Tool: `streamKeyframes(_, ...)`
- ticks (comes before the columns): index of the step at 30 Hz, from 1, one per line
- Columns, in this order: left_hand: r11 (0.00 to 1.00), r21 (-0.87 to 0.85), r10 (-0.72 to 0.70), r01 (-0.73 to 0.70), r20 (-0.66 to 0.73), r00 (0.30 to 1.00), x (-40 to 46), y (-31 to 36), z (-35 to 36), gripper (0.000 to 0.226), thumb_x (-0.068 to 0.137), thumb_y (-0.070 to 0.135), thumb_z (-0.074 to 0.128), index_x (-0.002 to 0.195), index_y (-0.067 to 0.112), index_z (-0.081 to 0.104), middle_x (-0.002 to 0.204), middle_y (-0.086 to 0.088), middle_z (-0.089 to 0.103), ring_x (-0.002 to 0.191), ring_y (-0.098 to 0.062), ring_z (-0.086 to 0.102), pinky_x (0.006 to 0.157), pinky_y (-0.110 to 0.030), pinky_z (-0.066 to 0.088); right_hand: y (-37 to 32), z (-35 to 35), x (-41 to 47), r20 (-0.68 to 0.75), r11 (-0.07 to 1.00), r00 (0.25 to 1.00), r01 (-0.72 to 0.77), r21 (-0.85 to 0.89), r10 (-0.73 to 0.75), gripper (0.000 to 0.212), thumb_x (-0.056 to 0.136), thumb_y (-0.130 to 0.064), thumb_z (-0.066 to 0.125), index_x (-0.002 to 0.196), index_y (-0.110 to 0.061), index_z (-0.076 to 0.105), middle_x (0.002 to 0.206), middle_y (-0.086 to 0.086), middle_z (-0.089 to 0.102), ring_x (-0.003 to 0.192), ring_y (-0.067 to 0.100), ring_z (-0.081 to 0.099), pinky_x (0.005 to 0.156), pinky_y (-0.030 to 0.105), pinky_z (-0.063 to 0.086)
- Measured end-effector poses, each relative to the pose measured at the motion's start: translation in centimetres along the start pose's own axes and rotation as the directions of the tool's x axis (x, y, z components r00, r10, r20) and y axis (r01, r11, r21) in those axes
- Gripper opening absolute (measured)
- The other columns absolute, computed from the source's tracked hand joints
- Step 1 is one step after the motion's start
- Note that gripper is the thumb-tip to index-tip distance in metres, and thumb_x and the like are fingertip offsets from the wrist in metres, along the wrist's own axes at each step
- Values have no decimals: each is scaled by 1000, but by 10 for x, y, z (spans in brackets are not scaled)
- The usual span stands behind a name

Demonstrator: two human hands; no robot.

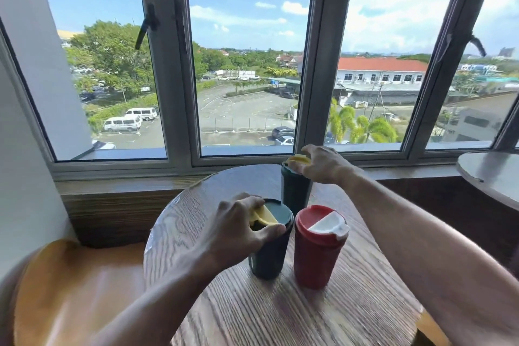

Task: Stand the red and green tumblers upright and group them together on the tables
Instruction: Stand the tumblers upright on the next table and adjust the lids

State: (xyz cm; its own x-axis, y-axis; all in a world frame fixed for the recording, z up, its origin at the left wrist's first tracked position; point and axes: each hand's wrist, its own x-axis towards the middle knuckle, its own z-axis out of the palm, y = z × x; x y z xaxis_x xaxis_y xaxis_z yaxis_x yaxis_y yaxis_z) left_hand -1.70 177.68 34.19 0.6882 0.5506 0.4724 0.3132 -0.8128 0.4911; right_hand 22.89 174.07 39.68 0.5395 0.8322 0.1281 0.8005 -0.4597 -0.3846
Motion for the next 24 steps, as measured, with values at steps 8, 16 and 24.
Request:
streamKeyframes(8,999,4,34,-34,-8,999,4,-5,-2,72,67,67,68,120,17,64,119,10,63,100,-4,58,85,-13,41,-15,14,47,107,990,992,-52,-128,66,61,80,-54,67,127,-18,55,130,9,52,102,21,50,83,35,48)
streamKeyframes(16,1000,-24,19,-19,-14,1000,7,-6,-1,74,64,67,70,117,16,66,114,10,65,98,-3,58,83,-10,39,-15,5,29,159,1000,987,12,-13,-10,59,64,-55,80,114,-31,63,118,3,52,97,22,56,48,27,54)
streamKeyframes(24,1000,-15,15,-15,-19,1000,8,-8,1,72,62,68,71,113,16,68,108,8,68,93,-6,61,82,-18,47,-23,0,-13,222,993,974,30,111,-54,59,62,-55,82,114,-35,64,119,3,53,97,20,57,50,25,54)
